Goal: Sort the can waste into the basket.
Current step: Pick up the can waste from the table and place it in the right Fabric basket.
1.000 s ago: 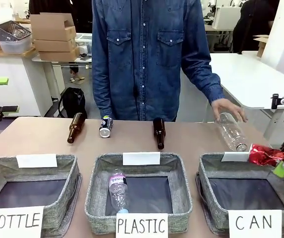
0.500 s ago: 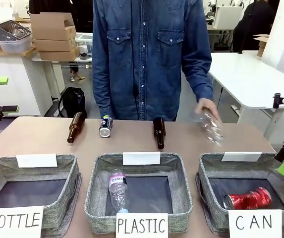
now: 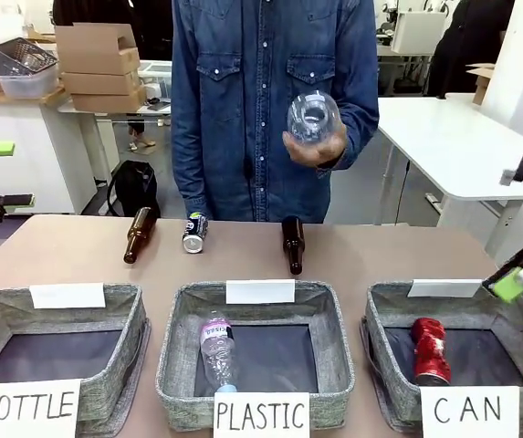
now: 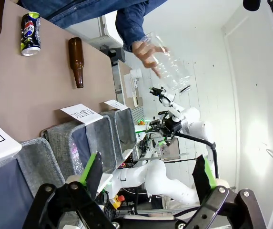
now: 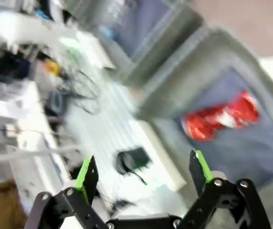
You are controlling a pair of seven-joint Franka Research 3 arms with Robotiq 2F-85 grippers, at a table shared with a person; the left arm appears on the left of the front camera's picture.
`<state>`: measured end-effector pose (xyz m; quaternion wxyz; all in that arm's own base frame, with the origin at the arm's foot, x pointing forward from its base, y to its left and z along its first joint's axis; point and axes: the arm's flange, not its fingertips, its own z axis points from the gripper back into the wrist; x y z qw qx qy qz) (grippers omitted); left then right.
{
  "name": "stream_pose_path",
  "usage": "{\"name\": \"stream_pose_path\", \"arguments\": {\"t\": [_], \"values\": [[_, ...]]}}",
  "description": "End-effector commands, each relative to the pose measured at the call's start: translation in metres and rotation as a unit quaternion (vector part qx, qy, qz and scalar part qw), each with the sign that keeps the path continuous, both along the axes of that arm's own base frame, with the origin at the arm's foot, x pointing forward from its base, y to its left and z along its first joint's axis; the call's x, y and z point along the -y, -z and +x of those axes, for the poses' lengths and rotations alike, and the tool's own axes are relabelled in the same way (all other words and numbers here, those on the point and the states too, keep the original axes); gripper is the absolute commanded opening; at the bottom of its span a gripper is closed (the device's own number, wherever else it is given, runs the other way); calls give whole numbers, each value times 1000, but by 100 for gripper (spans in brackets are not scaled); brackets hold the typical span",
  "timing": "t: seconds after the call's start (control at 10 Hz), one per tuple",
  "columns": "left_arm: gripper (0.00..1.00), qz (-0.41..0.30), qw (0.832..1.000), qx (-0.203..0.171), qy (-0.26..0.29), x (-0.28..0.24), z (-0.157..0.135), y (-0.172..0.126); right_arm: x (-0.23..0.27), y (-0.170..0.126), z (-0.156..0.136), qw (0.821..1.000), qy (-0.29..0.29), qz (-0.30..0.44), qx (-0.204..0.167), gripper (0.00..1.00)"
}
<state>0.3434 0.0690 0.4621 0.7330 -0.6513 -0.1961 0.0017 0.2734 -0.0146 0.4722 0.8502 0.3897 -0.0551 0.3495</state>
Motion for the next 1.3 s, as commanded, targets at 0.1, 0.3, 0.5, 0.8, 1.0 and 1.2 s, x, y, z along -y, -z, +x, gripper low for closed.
{"name": "stream_pose_path", "arguments": {"t": [0.1,0.3,0.5,0.8,1.0,1.2], "values": [[100,-12,1000,3,-1,2,1,-3,10,-10,-4,842,305,426,-128,100],[100,-12,1000,3,-1,2,1,-3,17,-6,7,725,451,513,-93,100],[100,-12,1000,3,-1,2,1,-3,10,1,14,694,523,492,-57,100],[100,-12,1000,3,-1,2,1,-3,45,-16,23,919,229,292,-134,100],[100,-12,1000,3,-1,2,1,-3,45,-16,23,919,229,292,-134,100],[100,-12,1000,3,-1,2,1,-3,45,-16,23,919,229,292,-134,100]]}}
